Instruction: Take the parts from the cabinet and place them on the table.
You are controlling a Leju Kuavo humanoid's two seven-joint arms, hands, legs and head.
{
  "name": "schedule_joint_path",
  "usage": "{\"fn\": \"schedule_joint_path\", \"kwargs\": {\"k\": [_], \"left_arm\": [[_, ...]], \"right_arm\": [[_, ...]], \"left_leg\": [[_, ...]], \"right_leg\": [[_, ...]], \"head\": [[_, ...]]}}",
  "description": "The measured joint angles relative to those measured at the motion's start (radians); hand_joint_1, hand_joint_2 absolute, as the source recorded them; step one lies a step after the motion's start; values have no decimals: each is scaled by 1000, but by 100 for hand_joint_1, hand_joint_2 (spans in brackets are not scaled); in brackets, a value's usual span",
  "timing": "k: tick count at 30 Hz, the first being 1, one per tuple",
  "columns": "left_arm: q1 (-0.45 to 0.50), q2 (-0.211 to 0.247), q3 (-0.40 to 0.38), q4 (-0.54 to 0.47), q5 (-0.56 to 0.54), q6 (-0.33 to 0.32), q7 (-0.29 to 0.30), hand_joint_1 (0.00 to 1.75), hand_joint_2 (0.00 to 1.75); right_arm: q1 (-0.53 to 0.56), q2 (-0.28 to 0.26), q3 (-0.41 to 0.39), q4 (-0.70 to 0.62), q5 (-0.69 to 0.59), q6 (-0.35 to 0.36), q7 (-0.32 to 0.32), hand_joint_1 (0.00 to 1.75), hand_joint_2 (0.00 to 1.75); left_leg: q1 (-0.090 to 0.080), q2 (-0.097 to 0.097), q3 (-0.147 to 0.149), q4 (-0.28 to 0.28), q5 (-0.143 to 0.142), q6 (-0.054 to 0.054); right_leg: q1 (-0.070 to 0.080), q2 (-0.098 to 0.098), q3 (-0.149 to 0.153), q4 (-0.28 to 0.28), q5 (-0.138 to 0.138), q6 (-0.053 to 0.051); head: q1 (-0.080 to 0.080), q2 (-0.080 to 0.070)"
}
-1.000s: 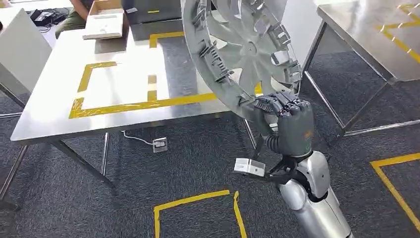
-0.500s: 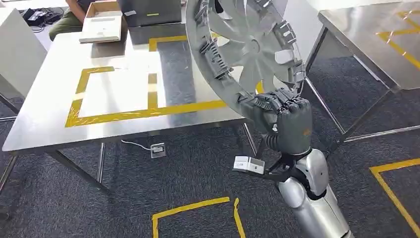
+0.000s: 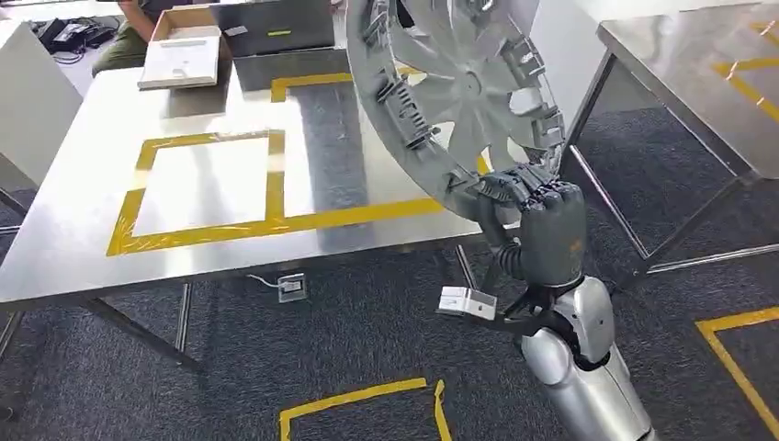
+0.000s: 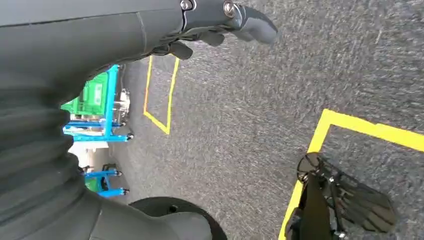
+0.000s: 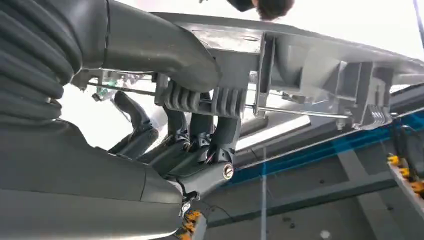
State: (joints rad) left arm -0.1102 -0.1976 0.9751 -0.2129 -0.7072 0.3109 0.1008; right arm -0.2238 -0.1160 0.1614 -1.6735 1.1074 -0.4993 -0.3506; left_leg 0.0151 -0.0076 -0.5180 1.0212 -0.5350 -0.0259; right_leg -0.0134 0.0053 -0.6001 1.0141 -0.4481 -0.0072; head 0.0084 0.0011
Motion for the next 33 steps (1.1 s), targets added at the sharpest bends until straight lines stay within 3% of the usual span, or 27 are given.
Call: {"fn": "schedule_joint_path", "kwargs": {"k": [1,2,4,5,6,7,9,10,11,14,16,17,19,20,21,22,24,25,26,29,31,33], "left_arm": [[-1,0,0,0,0,0,9,0,175],[-2,-1,0,0,1,0,7,0,175],[0,-1,0,0,2,0,5,0,175],[2,-1,0,0,2,0,5,0,175],[5,0,0,0,2,0,8,0,175],[6,0,0,0,2,0,8,0,175],[5,1,0,0,1,0,8,0,175],[6,1,0,1,1,1,8,0,175],[4,0,0,1,0,2,3,0,175],[4,-1,0,2,-5,3,-3,0,175],[4,-5,0,1,-7,4,1,0,175],[3,-4,0,1,-7,3,1,0,175],[0,-5,0,1,-7,3,-10,0,175],[1,-5,0,1,-7,3,-11,0,175],[1,-5,0,1,-7,3,-11,0,175],[2,-6,1,1,-7,3,-9,0,175],[1,-9,1,1,-7,3,-3,0,175],[3,-9,1,2,-7,2,-3,0,175],[0,-9,1,2,-7,1,-5,0,175],[1,-9,1,2,-8,-1,-11,0,175],[-1,-8,1,1,-8,-2,4,0,175],[-1,-9,1,2,-7,-2,7,0,175]], "right_arm": [[-2,0,0,0,0,0,0,175,175],[-2,0,0,1,0,0,0,175,175],[-2,0,0,2,3,0,-3,175,175],[-1,0,0,2,5,0,-3,175,175],[0,0,0,2,5,0,-3,175,175],[0,0,0,2,6,1,-2,175,175],[2,0,0,2,8,3,1,175,175],[3,0,0,2,9,3,2,175,175],[3,0,0,2,9,3,1,175,175],[3,0,-2,2,11,5,2,175,175],[3,0,-3,2,10,6,2,175,175],[2,0,-3,2,10,6,1,175,175],[4,0,-3,2,10,6,0,175,175],[5,0,-2,3,11,7,-1,175,175],[5,0,-2,3,12,7,-3,175,175],[5,0,-2,3,12,8,-3,175,175],[4,0,-2,3,13,11,-1,175,175],[4,0,-2,3,15,14,0,175,175],[3,0,-2,4,16,16,0,175,175],[6,2,-2,4,25,22,2,175,175],[10,4,-2,2,29,25,2,175,175],[9,5,-2,3,30,32,2,175,175]], "left_leg": [[-2,2,-13,34,-12,-1],[-2,2,-52,107,-41,-3],[-2,2,-159,277,-94,-6],[-2,2,-198,323,-91,-6],[-2,2,-209,316,-62,-5],[-2,2,-198,264,-10,-3],[-2,3,-136,86,107,4],[-3,3,-118,35,120,9],[-6,2,-100,9,99,11],[-9,1,-103,17,86,30],[0,1,-85,7,83,42],[1,1,-81,7,79,48],[0,1,-74,8,69,52],[0,1,-69,8,63,51],[0,1,-61,8,56,49],[1,-1,-51,8,49,48],[1,-4,-25,8,32,42],[1,-5,-27,7,24,37],[-6,-6,-21,12,16,28],[-1,-6,-16,0,11,12],[-3,-3,-7,15,0,0],[-2,0,-79,143,-55,-5]], "right_leg": [[0,-1,9,-2,-7,-10],[0,-3,15,-2,-11,-17],[4,-2,24,-2,-23,-22],[5,-1,31,-2,-29,-22],[5,1,39,-2,-35,-22],[5,4,50,-2,-43,-19],[5,4,76,-1,-60,-13],[6,4,76,-1,-69,-8],[14,7,74,5,-77,0],[10,7,78,-5,-84,16],[9,3,80,24,-100,29],[7,1,44,86,-128,34],[3,1,-65,258,-187,42],[2,1,-110,315,-192,43],[2,0,-130,321,-170,44],[0,-1,-125,279,-122,43],[-1,-1,-61,102,4,36],[0,-3,-40,28,36,30],[10,-3,-28,17,16,25],[14,1,-26,15,3,7],[3,1,-1,-2,0,-5],[2,-2,12,-3,-11,-19]], "head": [[-6,0],[-8,0],[-8,0],[-8,0],[-8,0],[-8,0],[-8,0],[-8,0],[-10,0],[-7,0],[-2,0],[2,0],[2,0],[2,0],[2,0],[3,0],[3,0],[3,0],[1,0],[0,0],[0,0],[-8,0]]}}
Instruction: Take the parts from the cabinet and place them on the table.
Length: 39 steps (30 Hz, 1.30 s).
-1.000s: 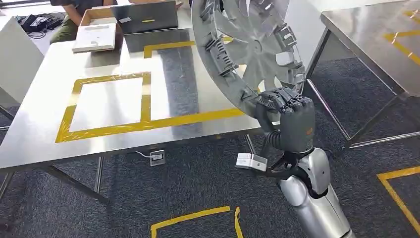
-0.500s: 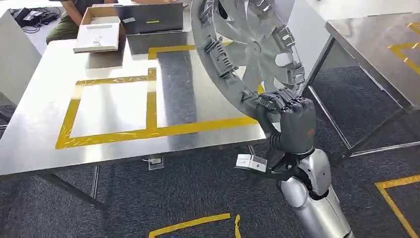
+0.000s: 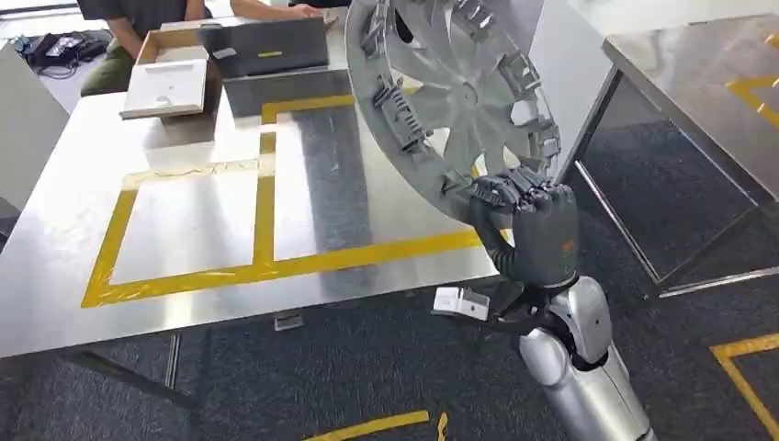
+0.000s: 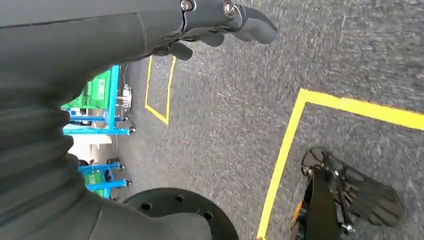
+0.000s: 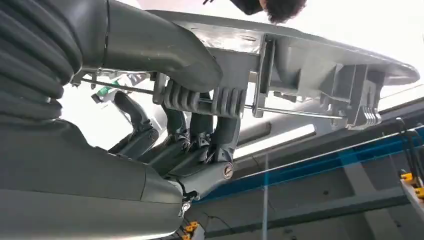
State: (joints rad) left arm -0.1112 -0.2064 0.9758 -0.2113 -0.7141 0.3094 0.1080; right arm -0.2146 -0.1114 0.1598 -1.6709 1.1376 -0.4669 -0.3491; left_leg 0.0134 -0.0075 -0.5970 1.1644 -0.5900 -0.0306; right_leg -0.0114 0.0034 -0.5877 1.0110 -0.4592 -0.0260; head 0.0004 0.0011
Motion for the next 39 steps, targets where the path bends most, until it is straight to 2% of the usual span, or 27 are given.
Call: {"fn": "schedule_joint_path", "kwargs": {"k": [1,2,3,4,5,7,8,9,10,11,15,17,21,25,30,39], "left_arm": [[1,0,0,0,1,0,-2,0,175],[3,0,0,1,2,0,-2,0,175],[5,0,0,1,4,-1,-1,0,175],[7,0,1,1,8,-8,1,0,175],[7,0,1,1,10,-13,1,0,175],[6,2,1,1,5,-19,1,0,175],[7,2,1,2,5,-24,-1,0,175],[5,0,1,2,4,-26,-9,0,175],[5,-3,1,2,3,-26,-13,0,175],[6,-3,1,2,2,-26,-13,0,175],[6,-4,1,3,-1,-25,-15,0,175],[7,-6,1,3,-4,-25,-14,0,175],[7,-8,1,3,-9,-11,-14,0,175],[7,-8,1,3,-26,9,-14,0,175],[7,-9,1,4,-44,26,-14,0,175],[7,-11,1,4,-61,72,-14,0,175]], "right_arm": [[0,0,0,0,3,6,0,175,175],[-1,0,0,2,3,13,-1,175,175],[-1,0,0,4,3,23,0,175,175],[-3,0,0,9,3,34,1,175,175],[-5,0,0,13,4,42,2,175,175],[-14,0,1,24,4,58,5,175,175],[-21,0,1,30,6,69,8,175,175],[-29,0,2,36,13,84,20,175,175],[-35,0,2,43,20,96,27,175,175],[-39,0,2,50,23,106,34,175,175],[-71,-5,-2,111,37,174,68,175,175],[-97,-7,-10,161,29,200,74,175,175],[-150,-18,-41,288,22,225,77,175,175],[-203,-25,-76,434,56,214,107,175,175],[-263,-31,-113,619,96,171,125,175,175],[-358,-36,-157,900,151,127,127,175,175]], "left_leg": [[0,0,-53,86,-30,-2],[0,0,-98,153,-47,-4],[0,0,-127,180,-36,-4],[0,0,-127,151,8,-3],[0,1,-108,84,63,-1],[0,3,-44,-98,174,6],[-6,2,-27,-121,159,8],[0,1,-26,-129,158,15],[1,1,-26,-133,159,13],[-1,-1,-27,-133,158,15],[-3,-6,-26,-133,152,26],[-3,-6,-26,-133,151,28],[-4,-6,-26,-132,151,33],[-4,-6,-25,-132,152,34],[-4,-5,-24,-133,153,34],[-4,-5,-23,-135,153,32]], "right_leg": [[1,0,5,0,-7,-2],[2,0,12,0,-12,-3],[3,2,20,0,-18,-3],[3,4,31,0,-25,-2],[3,5,41,1,-33,1],[3,5,60,2,-51,9],[12,6,60,7,-60,17],[12,8,58,8,-62,19],[15,8,58,9,-62,9],[15,8,59,7,-62,4],[14,3,69,-8,-63,5],[14,3,71,-12,-62,10],[13,2,73,-16,-60,28],[13,2,72,-16,-58,33],[13,2,72,-16,-58,33],[14,2,71,-15,-58,33]], "head": [[1,0],[0,0],[1,0],[0,0],[0,0],[0,0],[0,0],[-1,0],[0,0],[3,0],[2,0],[2,0],[2,0],[2,0],[2,0],[2,0]]}}
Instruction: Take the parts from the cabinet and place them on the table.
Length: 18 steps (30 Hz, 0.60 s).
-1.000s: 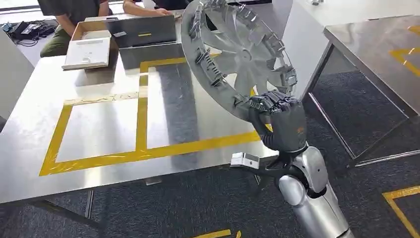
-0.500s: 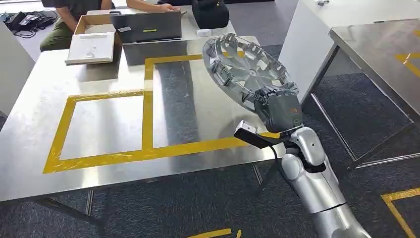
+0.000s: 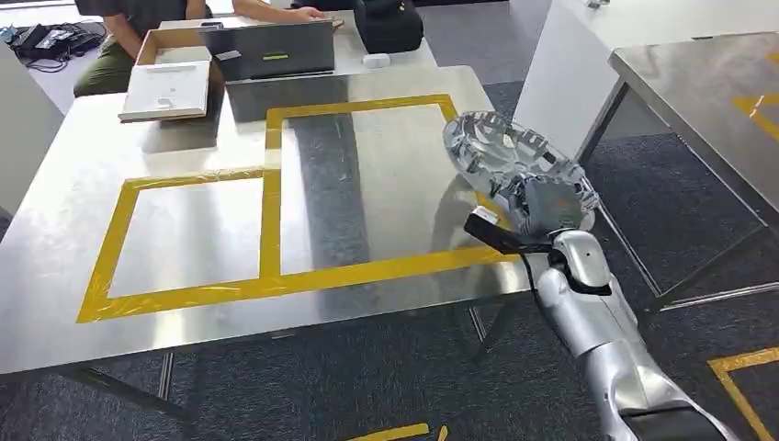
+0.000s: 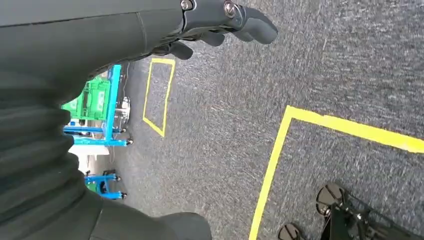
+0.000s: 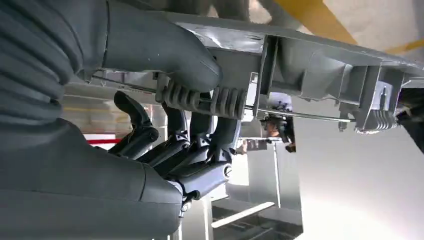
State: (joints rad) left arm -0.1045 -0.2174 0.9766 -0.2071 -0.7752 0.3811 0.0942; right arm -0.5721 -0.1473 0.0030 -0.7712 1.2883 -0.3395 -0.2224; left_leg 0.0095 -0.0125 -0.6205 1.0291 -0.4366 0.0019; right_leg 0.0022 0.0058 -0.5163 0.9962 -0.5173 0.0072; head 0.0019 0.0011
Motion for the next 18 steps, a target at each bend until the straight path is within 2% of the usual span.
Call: {"fn": "schedule_joint_path", "kwargs": {"k": [6,18], "left_arm": [[-2,-2,0,0,0,12,0,0,175],[-3,-20,0,1,-1,48,0,0,175]], "right_arm": [[-80,16,0,151,68,-36,-16,175,175],[-160,118,71,260,160,-36,-24,175,175]], "left_leg": [[0,0,0,-1,1,-1],[0,0,1,-4,2,-3]], "right_leg": [[0,0,0,0,0,0],[0,0,0,1,0,-1]], "head": [[0,0],[0,0]]}}
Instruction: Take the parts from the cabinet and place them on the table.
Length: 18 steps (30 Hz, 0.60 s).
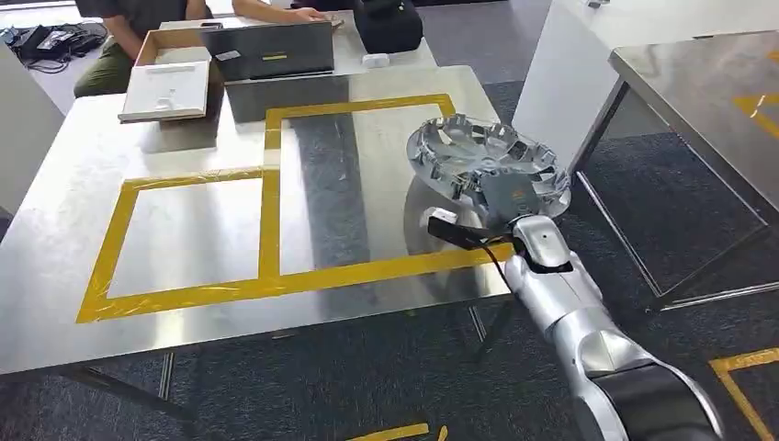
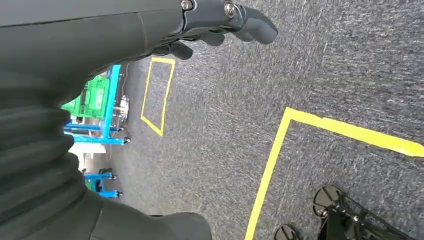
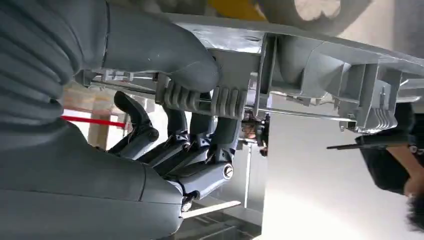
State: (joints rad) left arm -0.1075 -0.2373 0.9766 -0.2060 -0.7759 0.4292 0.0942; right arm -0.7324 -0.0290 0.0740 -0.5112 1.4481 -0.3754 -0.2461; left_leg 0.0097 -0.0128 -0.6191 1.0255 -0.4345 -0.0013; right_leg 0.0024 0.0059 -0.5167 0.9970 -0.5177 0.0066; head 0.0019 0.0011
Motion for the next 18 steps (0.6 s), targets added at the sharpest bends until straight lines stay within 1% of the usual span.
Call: {"fn": "schedule_joint_path", "kwargs": {"k": [5,8,12,15,18], "left_arm": [[0,-10,0,2,4,-2,0,0,175],[0,-14,0,3,11,1,0,0,175],[0,-18,0,3,23,6,0,0,175],[0,-18,0,3,30,-12,0,0,175],[0,-19,6,3,42,-13,0,0,175]], "right_arm": [[-12,47,57,25,43,11,5,175,175],[-25,77,87,42,57,36,6,175,175],[-42,102,119,62,72,52,9,175,175],[-51,112,154,78,111,47,54,175,175],[-59,115,196,90,118,39,77,175,175]], "left_leg": [[0,0,0,0,0,0],[0,0,1,0,0,0],[0,0,1,0,0,0],[0,0,1,0,0,0],[0,0,1,0,0,0]], "right_leg": [[0,0,0,0,0,0],[0,0,0,0,0,0],[0,0,0,0,0,0],[0,0,1,0,0,0],[0,0,1,0,0,0]], "head": [[0,0],[0,0],[0,0],[0,0],[0,0]]}}
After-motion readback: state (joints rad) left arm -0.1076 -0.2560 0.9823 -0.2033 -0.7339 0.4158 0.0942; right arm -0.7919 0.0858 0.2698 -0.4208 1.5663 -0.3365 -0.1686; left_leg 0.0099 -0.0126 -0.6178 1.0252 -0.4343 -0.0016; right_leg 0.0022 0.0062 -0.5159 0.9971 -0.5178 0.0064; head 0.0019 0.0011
